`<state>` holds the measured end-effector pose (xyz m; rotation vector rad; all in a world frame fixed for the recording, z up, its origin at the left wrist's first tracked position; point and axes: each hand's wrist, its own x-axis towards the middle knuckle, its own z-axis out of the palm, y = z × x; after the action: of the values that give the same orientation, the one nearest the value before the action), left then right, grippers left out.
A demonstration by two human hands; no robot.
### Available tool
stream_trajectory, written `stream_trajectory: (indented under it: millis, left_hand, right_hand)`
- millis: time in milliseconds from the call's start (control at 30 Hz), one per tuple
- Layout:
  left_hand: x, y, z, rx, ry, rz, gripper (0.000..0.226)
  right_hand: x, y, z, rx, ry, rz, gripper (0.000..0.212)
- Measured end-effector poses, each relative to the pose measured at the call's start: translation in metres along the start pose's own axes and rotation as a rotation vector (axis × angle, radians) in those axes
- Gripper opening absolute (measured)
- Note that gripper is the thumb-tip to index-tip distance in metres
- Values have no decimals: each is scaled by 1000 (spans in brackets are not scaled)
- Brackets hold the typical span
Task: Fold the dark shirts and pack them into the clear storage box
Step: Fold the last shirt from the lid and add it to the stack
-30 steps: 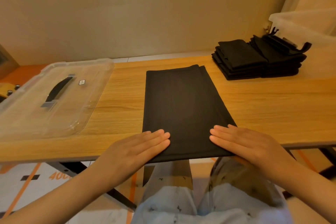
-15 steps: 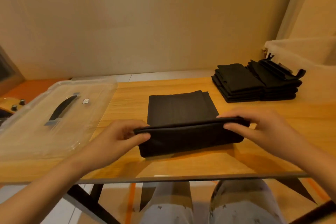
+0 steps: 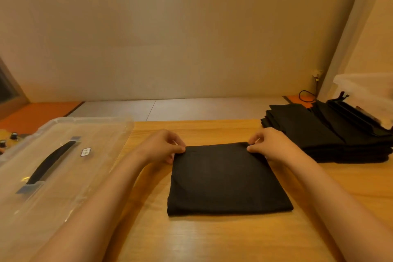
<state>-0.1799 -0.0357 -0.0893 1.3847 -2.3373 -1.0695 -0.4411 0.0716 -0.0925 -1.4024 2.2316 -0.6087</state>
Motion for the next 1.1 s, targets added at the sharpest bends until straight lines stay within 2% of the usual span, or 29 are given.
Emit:
stream_trajectory:
  millis: [233,433,633,700,800,867,933,1000,1100]
  left_hand:
    - [-12,-5,-6,-53,10,56,12]
    - [-15,-2,-1,-131,156,141,13]
    - [-8,-8,13,-19,199,120,11]
    - [-9,-8,14,72,247,124,10]
    - [-13,-5,20,207,351,142,15]
    - [-18,4,27,307,430,245,26]
    - [-24,15,38,379,404,362,41]
    - [-28,22,54,448,251,386,62]
    - [-26,17,71,502,36,280,67]
  right_hand:
    - [-11,2,6,2,35,-103,33]
    - [-17,0,-4,55,153,-112,30]
    - [-19,-1,7,-192,184,-5,29]
    - [-23,-5,10,-240,282,-64,29]
    - [-29,-14,18,-299,355,-287,30]
    - [-35,-25,25,-291,263,-466,33]
    - [-40,-33,37,-306,91,-592,42]
    - [-39,-35,51,-339,-63,-637,49]
    - [-34,-30,61,-404,-163,-585,54]
